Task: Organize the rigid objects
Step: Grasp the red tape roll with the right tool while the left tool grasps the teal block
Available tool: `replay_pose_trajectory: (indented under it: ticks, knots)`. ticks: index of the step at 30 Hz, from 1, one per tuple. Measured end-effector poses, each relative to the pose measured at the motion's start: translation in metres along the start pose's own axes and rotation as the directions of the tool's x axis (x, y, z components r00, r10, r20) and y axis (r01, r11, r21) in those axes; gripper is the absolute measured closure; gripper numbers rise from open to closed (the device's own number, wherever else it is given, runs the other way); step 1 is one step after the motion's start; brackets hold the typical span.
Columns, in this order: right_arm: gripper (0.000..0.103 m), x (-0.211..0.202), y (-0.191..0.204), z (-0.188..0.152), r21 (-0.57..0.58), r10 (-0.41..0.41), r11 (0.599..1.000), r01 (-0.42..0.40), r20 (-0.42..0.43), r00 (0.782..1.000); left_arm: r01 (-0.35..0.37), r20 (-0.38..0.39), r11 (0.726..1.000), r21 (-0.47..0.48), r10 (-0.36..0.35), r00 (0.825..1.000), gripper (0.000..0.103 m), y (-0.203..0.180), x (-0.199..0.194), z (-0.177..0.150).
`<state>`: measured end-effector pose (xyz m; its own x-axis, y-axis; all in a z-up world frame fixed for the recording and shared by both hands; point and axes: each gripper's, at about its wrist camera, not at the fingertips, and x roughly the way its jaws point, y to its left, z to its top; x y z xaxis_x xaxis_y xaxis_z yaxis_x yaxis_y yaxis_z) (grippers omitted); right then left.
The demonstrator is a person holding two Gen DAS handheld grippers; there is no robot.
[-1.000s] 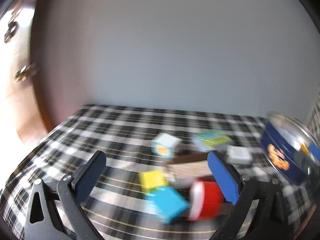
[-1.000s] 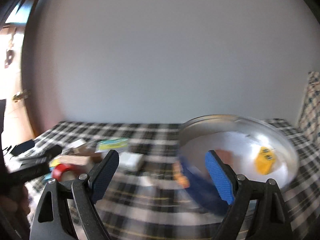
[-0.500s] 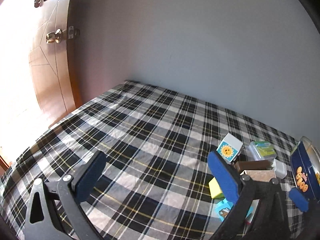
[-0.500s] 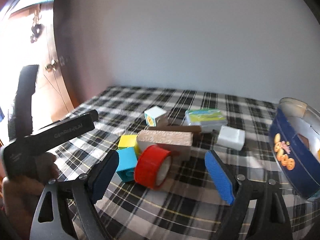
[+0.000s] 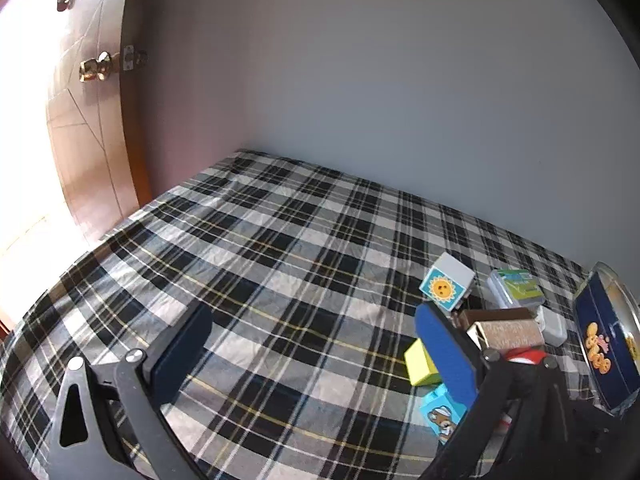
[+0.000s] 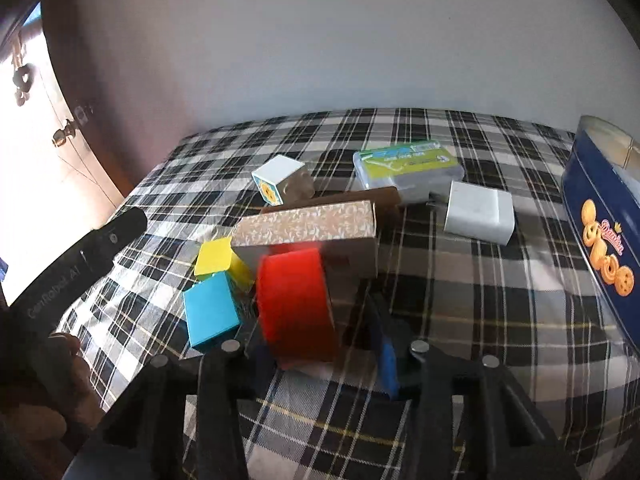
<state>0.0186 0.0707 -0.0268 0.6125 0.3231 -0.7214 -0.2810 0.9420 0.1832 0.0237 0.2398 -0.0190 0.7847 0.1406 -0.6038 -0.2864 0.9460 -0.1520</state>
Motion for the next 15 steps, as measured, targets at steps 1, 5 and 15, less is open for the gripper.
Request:
replay_pose_trajectory:
  ticks: [1,5,15]
  knots:
    - [0.077,0.000,0.001,0.000,-0.008,0.004,1.000,-0.004,-0.003,1.000,0.019,-0.005,1.000,-0.006,-0.019,1.000,0.001,0.000,0.000,0.000]
    - [0.077,-0.018,-0.003,-0.004,-0.045,0.015,0.999,-0.013,0.051,0.999,0.128,-0.054,0.991,-0.027,-0.129,0.990,0.001,-0.008,0.001,-0.002]
    - [0.077,-0.070,-0.037,-0.008,-0.154,-0.083,0.980,0.128,0.270,0.959,0.224,-0.151,0.967,0.125,-0.204,0.967,0.007,-0.065,-0.001,-0.018]
